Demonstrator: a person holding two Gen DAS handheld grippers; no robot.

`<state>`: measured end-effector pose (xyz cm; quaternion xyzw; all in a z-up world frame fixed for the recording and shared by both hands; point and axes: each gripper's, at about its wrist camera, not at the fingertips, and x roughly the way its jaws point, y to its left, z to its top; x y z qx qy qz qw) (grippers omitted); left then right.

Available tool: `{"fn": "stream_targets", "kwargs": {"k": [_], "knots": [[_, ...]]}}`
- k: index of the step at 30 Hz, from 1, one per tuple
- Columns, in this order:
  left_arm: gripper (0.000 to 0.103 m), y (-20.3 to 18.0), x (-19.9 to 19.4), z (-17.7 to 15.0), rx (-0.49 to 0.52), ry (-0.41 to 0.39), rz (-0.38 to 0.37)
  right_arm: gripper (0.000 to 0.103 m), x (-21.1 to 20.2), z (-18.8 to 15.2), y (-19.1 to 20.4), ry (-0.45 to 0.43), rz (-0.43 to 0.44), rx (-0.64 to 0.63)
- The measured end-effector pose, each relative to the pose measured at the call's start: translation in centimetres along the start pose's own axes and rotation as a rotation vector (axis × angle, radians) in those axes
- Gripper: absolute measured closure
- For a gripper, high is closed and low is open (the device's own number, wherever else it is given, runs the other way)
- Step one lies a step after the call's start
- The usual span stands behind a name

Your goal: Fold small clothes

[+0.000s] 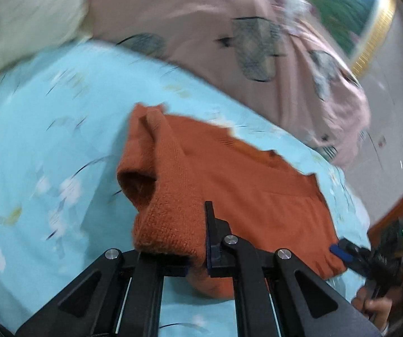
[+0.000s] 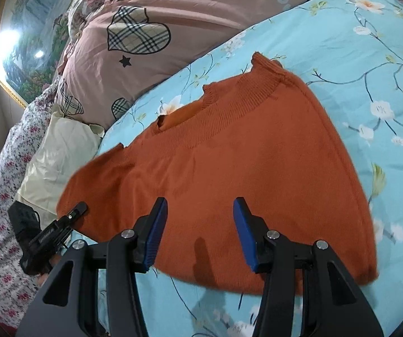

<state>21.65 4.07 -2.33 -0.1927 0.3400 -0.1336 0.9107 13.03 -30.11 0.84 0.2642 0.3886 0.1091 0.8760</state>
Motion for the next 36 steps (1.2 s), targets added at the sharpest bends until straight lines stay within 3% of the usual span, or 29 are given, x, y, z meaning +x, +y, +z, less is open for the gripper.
{"fn": "stream_targets", "kwargs": {"k": [4,8,12,20,22,23,24,28,31,36], "knots": [[0.098,-6.5,1.3,-0.3,0.166,0.011,-0.051,0.052,1.0,2.3,-0.5,0.044,0.049,0.023],[0.098,-12.3,4.5,-3.1,0.334,0.076,-0.07,0.042,3.5,3.8,-0.5,0.115,0.128,0.049],[0.098,-13.9,7.3,-5.9,0.382,0.162,-0.072,0.039,7.1,4.5,0.1,0.208,0.151,0.052],[0.098,-13.6,6.3,-6.5,0.409,0.148,-0.094,0.036,16.9,7.8,3.2,0.355,0.198,0.025],[0.098,-13.4,6.4,-6.3,0.411,0.153,-0.096,0.043,18.8,8.4,3.7,0.368,0.186,0.014],[0.098,-13.4,6.3,-6.4,0.414,0.153,-0.096,0.072,19.1,8.6,4.0,0.363,0.161,-0.005],[0.098,-13.5,6.5,-6.3,0.415,0.153,-0.095,0.087,19.0,8.9,4.2,0.357,0.147,-0.016],[0.098,-14.3,6.0,-5.9,0.432,0.147,-0.09,0.088,14.5,10.0,5.1,0.239,0.193,-0.079],[0.098,-15.8,5.1,-5.4,0.439,0.134,-0.142,0.088,9.4,10.9,5.2,0.139,0.173,-0.146],[0.098,-20.2,5.4,-5.9,0.441,0.154,-0.272,0.088,5.0,11.5,1.0,0.084,0.044,-0.144]]}}
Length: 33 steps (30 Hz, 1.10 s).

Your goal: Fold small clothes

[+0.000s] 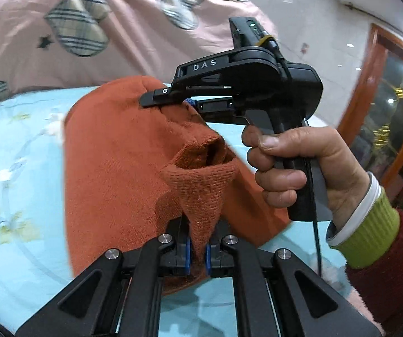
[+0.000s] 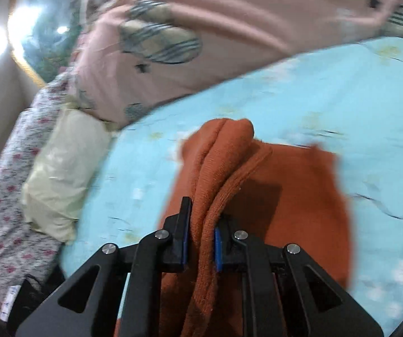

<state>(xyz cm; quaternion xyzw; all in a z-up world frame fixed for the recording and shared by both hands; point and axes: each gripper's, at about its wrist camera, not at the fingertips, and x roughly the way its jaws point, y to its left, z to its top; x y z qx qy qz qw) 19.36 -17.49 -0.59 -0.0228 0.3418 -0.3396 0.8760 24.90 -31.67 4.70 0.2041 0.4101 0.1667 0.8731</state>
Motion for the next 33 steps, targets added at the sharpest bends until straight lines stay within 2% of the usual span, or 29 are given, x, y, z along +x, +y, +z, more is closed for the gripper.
{"fn": "stream_targets", "kwargs": {"k": [5,8,10,14,16,19,20,21,22,24,26,30,33], "knots": [[0.097,-3.1,4.6,-0.1,0.002,0.072,-0.078,0.088,-0.5,-1.8,-5.8,0.036,-0.076,0.108],[0.097,-3.9,6.2,-0.2,0.0,0.103,-0.085,0.088,-1.5,-1.6,-5.7,0.01,-0.071,0.075],[0.097,-4.3,6.1,0.2,0.007,0.094,-0.087,0.088,-1.8,-1.1,-5.2,-0.007,-0.071,0.049],[0.097,-4.7,6.8,0.6,0.015,0.099,-0.087,0.088,-0.4,-1.3,-6.5,0.038,-0.139,0.038],[0.096,-4.4,7.6,-0.1,0.009,0.125,-0.085,0.086,0.0,-1.7,-7.2,0.05,-0.153,0.047],[0.092,-4.4,8.9,-0.7,0.006,0.165,-0.088,0.072,-1.2,-2.3,-7.5,0.025,-0.161,0.079],[0.089,-4.3,8.8,-0.9,0.001,0.171,-0.096,0.07,-1.9,-2.5,-7.4,0.011,-0.178,0.081],[0.08,-4.2,8.6,-0.9,-0.002,0.17,-0.104,0.067,-2.5,-2.8,-7.2,-0.001,-0.197,0.077],[0.074,-4.0,8.3,-1.0,-0.005,0.172,-0.116,0.062,-3.3,-3.2,-6.9,-0.007,-0.21,0.075],[0.058,-3.6,7.4,-1.1,-0.015,0.182,-0.136,0.035,-4.3,-3.9,-6.6,-0.015,-0.212,0.075],[0.052,-2.9,5.8,-1.6,-0.027,0.172,-0.137,0.027,-5.3,-4.8,-6.1,-0.027,-0.202,0.062],[0.037,-1.0,2.6,-2.5,-0.082,0.151,-0.116,0.026,-5.6,-6.6,-5.5,0.007,-0.176,0.058],[0.024,1.7,0.5,-2.6,-0.138,0.123,-0.059,0.026,-5.1,-7.5,-5.7,0.037,-0.181,0.059]]}}
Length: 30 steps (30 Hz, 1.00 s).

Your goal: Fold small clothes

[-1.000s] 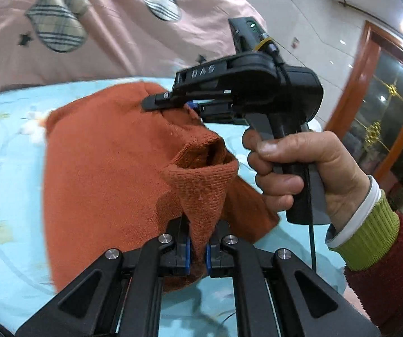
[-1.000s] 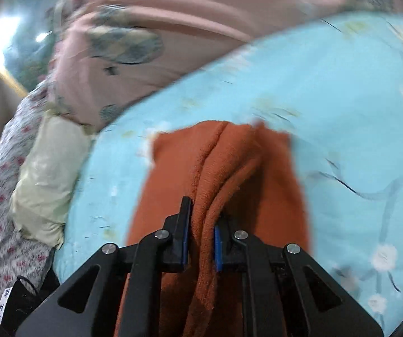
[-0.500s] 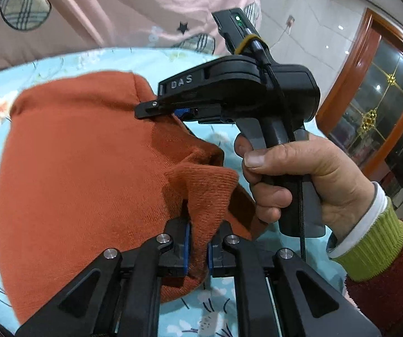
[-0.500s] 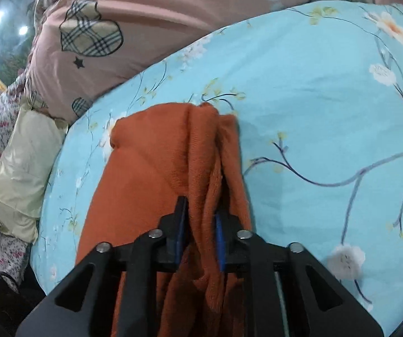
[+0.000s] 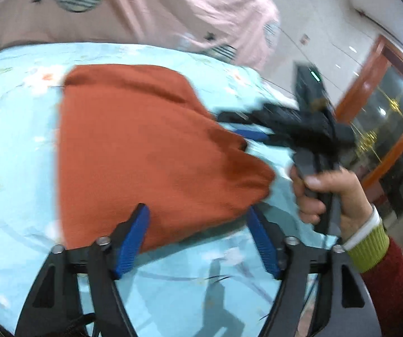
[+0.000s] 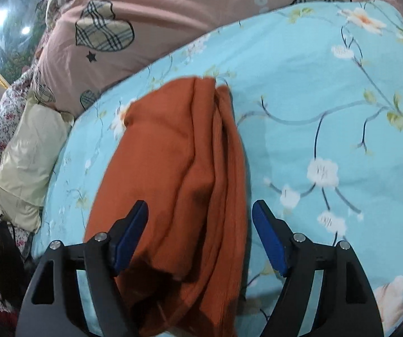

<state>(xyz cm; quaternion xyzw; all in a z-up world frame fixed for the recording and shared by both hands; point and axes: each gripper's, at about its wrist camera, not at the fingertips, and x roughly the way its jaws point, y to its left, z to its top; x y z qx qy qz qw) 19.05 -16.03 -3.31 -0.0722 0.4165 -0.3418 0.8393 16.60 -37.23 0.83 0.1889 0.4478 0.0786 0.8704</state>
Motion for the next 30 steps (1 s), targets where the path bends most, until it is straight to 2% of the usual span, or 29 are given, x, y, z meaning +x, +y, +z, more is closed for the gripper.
{"fn": "stream_targets", "kwargs": {"k": [5,9,10,13,14,15,16,18,19,21,24,27,30], "knots": [[0.021,5.9,-0.8,0.7,-0.118,0.001,0.092,0.026,1.1,0.1,-0.6,0.022,0.005,0.021],[0.021,10.2,1.2,1.5,-0.225,0.035,0.079,0.026,2.5,1.0,-0.4,0.046,0.011,0.009],[0.021,10.8,1.8,1.5,-0.246,0.051,0.066,0.026,3.0,1.2,-0.5,0.059,0.022,0.012],[0.021,13.1,4.3,2.1,-0.332,0.084,-0.064,0.03,4.2,1.6,-0.7,0.083,0.074,0.04],[0.021,13.5,5.1,2.6,-0.349,0.085,-0.101,0.05,4.4,1.6,-0.7,0.093,0.096,0.053],[0.023,13.6,5.7,3.0,-0.348,0.088,-0.123,0.06,4.7,1.5,-0.8,0.109,0.131,0.079],[0.026,13.6,6.4,3.6,-0.341,0.099,-0.14,0.062,4.9,1.4,-0.7,0.111,0.142,0.096],[0.05,13.3,7.2,4.2,-0.319,0.101,-0.125,0.071,4.5,1.1,0.0,0.095,0.128,0.082],[0.055,13.0,6.9,4.3,-0.309,0.094,-0.121,0.072,4.0,0.9,0.5,0.083,0.125,0.079],[0.079,12.8,5.5,4.4,-0.291,0.059,-0.108,0.075,3.4,0.6,1.8,0.067,0.146,0.065],[0.081,12.6,1.8,4.1,-0.287,-0.007,-0.128,0.075,3.4,-0.4,5.0,0.068,0.216,0.025],[0.081,12.2,-2.9,3.3,-0.247,-0.077,-0.085,0.075,4.7,-1.7,8.6,0.082,0.273,-0.021],[0.082,13.1,-6.9,1.8,-0.239,-0.111,-0.021,0.076,6.7,-2.9,11.4,0.106,0.339,-0.04]]}}
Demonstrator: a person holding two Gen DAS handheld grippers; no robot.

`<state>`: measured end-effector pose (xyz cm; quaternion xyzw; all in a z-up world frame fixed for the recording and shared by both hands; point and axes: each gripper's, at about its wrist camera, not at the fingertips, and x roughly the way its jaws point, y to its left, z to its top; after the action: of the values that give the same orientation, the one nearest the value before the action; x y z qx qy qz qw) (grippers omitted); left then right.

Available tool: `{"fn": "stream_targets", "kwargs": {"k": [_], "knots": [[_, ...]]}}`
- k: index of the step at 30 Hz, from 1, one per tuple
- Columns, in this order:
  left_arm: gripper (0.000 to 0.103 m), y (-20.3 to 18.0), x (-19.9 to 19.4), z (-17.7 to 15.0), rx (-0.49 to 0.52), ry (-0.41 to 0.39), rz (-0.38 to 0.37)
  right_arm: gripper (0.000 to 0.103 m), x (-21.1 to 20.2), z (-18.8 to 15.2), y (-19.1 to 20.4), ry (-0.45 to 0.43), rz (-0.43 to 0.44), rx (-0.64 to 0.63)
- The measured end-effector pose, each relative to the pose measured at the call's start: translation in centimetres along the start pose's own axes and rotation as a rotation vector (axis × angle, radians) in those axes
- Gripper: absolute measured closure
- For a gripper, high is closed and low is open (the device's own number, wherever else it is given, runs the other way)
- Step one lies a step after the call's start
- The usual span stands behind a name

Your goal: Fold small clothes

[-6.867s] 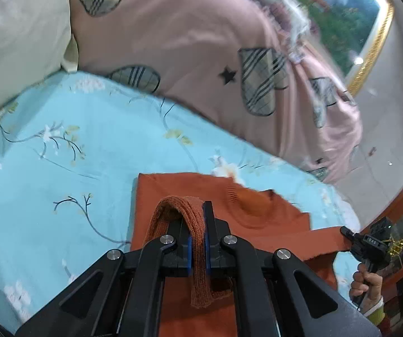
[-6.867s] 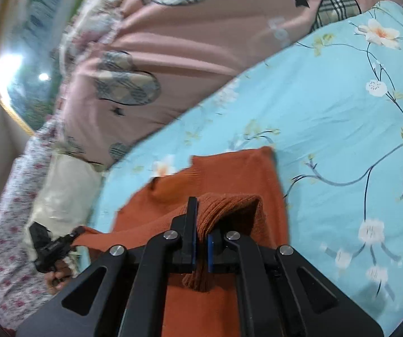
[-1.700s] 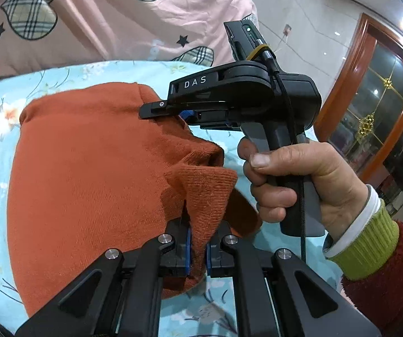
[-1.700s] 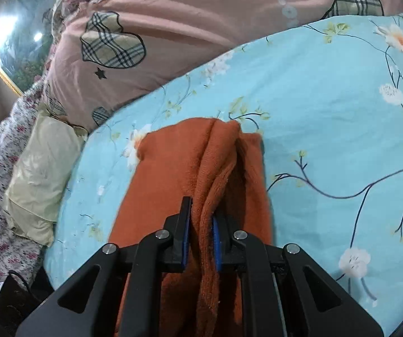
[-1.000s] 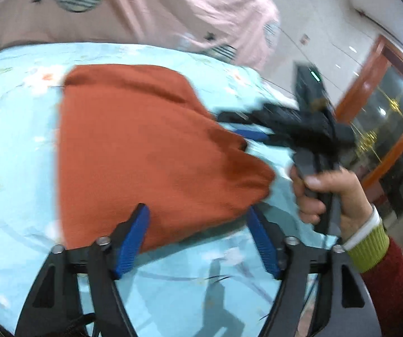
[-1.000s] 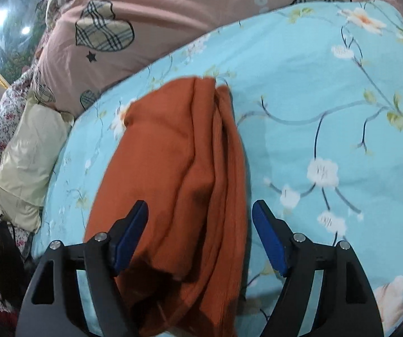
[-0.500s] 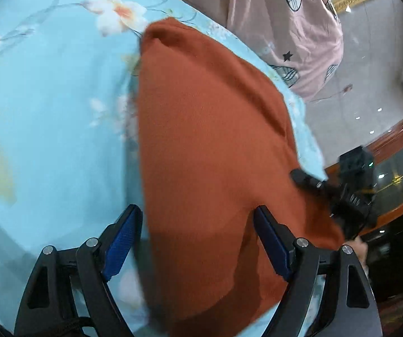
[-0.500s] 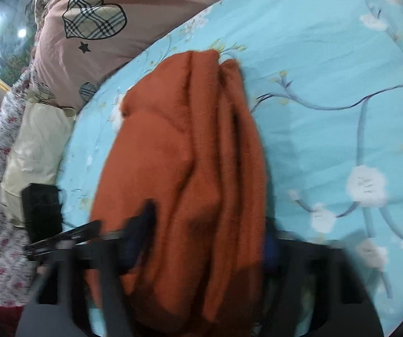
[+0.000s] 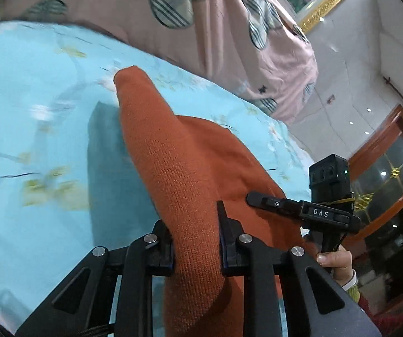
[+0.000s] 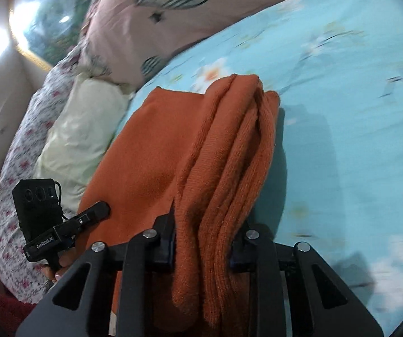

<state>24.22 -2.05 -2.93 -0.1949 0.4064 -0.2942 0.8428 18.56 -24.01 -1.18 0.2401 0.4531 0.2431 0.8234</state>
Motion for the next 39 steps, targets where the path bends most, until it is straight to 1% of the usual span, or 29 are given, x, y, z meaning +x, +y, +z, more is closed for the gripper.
{"fn": "stream_targets", "kwargs": {"k": [2,5,7,8,9,10,11,12,13,14,15,16,17,18,20,22,23,24,27,30,32,34,36,39], "knots": [[0.082,1.1,-2.1,-0.6,0.004,-0.015,0.044,0.076,2.0,-0.5,1.1,0.023,0.029,-0.008],[0.082,2.7,-4.7,-1.6,0.007,-0.036,0.105,0.076,4.4,-1.2,2.5,0.057,0.035,-0.034],[0.082,4.1,-5.8,-2.6,-0.005,-0.042,0.129,0.076,5.6,-1.5,2.6,0.074,0.013,-0.035],[0.081,4.8,-5.7,-3.0,-0.028,-0.036,0.143,0.074,6.0,-1.9,2.2,0.081,-0.015,-0.031],[0.081,5.7,-5.5,-3.5,-0.047,-0.027,0.151,0.071,6.3,-2.1,1.9,0.089,-0.036,-0.023],[0.08,6.9,-5.4,-4.3,-0.073,-0.01,0.164,0.069,6.3,-2.2,1.6,0.094,-0.045,-0.015],[0.078,7.7,-5.1,-4.9,-0.09,0.009,0.182,0.066,6.3,-2.4,1.5,0.093,-0.051,-0.01],[0.074,8.2,-4.7,-5.4,-0.096,0.022,0.199,0.059,6.0,-2.4,1.6,0.091,-0.064,-0.014],[0.071,8.5,-4.4,-6.0,-0.098,0.024,0.217,0.055,5.7,-2.4,1.9,0.086,-0.101,-0.028],[0.064,8.7,-4.4,-6.2,-0.1,0.021,0.229,0.047,5.3,-2.4,2.1,0.077,-0.135,-0.041],[0.061,8.7,-4.6,-6.3,-0.103,0.017,0.239,0.044,4.6,-2.3,2.6,0.056,-0.178,-0.056],[0.06,8.7,-4.9,-6.4,-0.101,0.014,0.246,0.043,3.7,-2.3,2.9,0.029,-0.207,-0.067],[0.056,8.4,-5.2,-6.3,-0.098,0.012,0.258,0.043,2.7,-2.4,3.2,0.0,-0.223,-0.074],[0.055,8.3,-5.6,-6.3,-0.093,0.009,0.271,0.043,2.0,-2.4,3.5,-0.02,-0.233,-0.078],[0.055,7.9,-7.0,-6.6,-0.074,-0.009,0.303,0.043,0.5,-2.7,4.2,-0.064,-0.251,-0.085],[0.055,7.0,-8.1,-6.6,-0.056,-0.04,0.318,0.047,-0.3,-3.0,5.2,-0.082,-0.228,-0.099],[0.055,6.7,-8.8,-6.8,-0.048,-0.054,0.317,0.057,-0.4,-3.1,5.4,-0.076,-0.217,-0.103],[0.055,6.4,-9.2,-6.9,-0.041,-0.065,0.315,0.064,-0.3,-3.3,5.7,-0.061,-0.206,-0.105],[0.057,5.1,-10.3,-7.2,-0.007,-0.087,0.288,0.07,0.8,-3.7,6.2,-0.015,-0.199,-0.123],[0.057,3.5,-10.5,-7.3,0.043,-0.09,0.246,0.07,2.3,-3.8,6.0,0.016,-0.249,-0.125],[0.057,2.8,-10.2,-7.5,0.072,-0.082,0.23,0.074,3.0,-3.9,5.6,0.031,-0.254,-0.109],[0.057,2.4,-9.6,-7.7,0.088,-0.062,0.216,0.092,3.3,-4.1,5.5,0.035,-0.27,-0.111],[0.057,2.4,-9.0,-8.1,0.093,-0.036,0.195,0.094,2.7,-3.8,6.0,0.011,-0.253,-0.12],[0.057,2.5,-8.0,-8.3,0.082,-0.011,0.196,0.094,-0.3,-2.4,7.6,-0.09,-0.198,-0.155]]}}
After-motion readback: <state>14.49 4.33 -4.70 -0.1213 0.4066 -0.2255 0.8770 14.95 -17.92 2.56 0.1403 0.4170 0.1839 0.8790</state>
